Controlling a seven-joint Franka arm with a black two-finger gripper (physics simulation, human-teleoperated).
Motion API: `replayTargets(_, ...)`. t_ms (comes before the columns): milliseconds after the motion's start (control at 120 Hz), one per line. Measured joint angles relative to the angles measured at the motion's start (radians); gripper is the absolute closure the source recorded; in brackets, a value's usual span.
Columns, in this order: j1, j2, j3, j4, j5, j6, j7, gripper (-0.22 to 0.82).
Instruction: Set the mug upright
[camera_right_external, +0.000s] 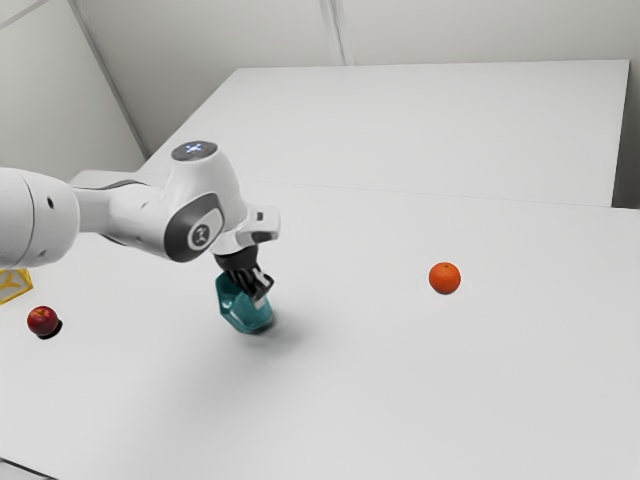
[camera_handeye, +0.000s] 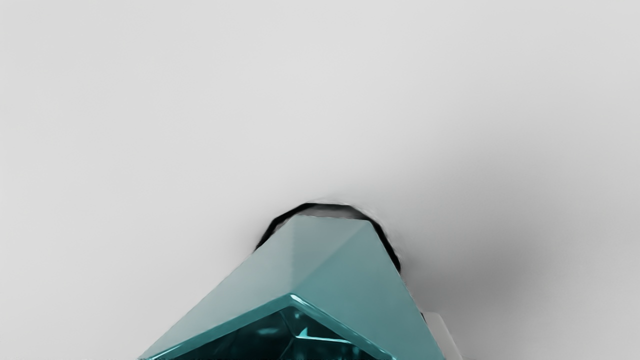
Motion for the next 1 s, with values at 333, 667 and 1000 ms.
replayTargets(333, -0.032, -0.006, 0.0, 0.0, -0.006, -0.001, -0.043, 0.41)
replayTargets(667, -0.015, -0.124, -0.022, 0.059, 0.0, -0.075, -0.067, 0.21)
replayTargets(1000, -0.024, -0.105, -0.023, 0.414, -0.016, -0.377, -0.091, 0.04)
